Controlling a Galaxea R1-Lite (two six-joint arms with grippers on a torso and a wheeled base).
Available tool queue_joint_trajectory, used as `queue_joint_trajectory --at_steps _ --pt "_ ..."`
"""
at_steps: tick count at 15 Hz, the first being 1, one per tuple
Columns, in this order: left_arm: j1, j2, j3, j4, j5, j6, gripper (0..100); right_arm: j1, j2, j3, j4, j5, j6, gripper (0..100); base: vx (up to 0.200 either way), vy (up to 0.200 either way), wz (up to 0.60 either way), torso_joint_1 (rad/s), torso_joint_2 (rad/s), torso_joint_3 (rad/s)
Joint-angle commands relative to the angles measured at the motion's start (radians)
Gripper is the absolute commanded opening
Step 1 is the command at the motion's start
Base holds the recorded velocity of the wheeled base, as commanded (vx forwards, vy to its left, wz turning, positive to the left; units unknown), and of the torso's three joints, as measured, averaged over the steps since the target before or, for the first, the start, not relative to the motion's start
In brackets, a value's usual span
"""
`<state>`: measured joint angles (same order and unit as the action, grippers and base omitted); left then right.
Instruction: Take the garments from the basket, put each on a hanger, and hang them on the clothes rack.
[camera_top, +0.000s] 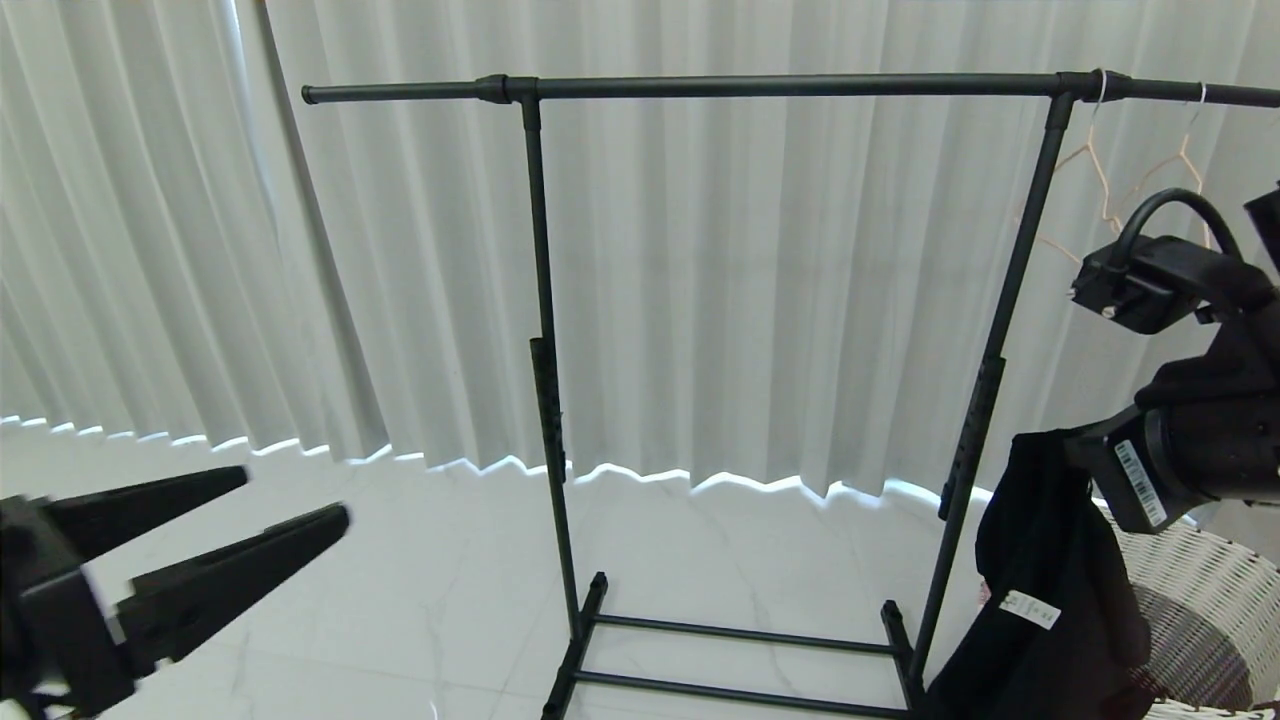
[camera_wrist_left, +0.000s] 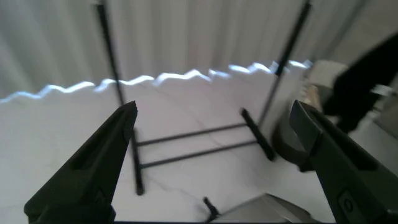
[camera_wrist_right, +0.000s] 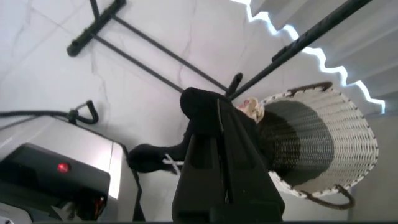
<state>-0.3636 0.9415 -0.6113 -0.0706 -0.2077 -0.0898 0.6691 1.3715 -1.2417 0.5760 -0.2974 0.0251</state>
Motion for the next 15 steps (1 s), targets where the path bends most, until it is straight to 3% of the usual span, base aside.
queue_joint_trajectory --at_steps 1,4,7,10,15 --pt "-0.301 0.428 -0.142 -0.093 0.102 -0.041 100 -0.002 0.011 -0.038 0.018 -0.002 -0.001 0 0.000 0.000 0.00 0.000 0.00 0.000" --pt "-0.495 0.623 -0.163 -0.189 0.139 -0.059 100 -0.002 0.011 -0.081 0.058 0.000 0.001 0 0.000 0.000 0.00 0.000 0.00 0.000" --pt "-0.609 0.849 -0.248 -0.357 0.143 -0.068 100 0.006 0.001 -0.085 0.061 -0.002 0.001 0 0.000 0.000 0.00 0.000 0.00 0.000" --pt "-0.673 0.993 -0.426 -0.363 0.140 -0.176 100 0.021 -0.003 -0.090 0.061 0.000 -0.001 0 0.000 0.000 0.00 0.000 0.00 0.000" --pt "-0.706 1.168 -0.599 -0.363 0.140 -0.185 100 0.038 -0.003 -0.090 0.059 0.000 -0.001 0 0.000 0.000 0.00 0.000 0.00 0.000"
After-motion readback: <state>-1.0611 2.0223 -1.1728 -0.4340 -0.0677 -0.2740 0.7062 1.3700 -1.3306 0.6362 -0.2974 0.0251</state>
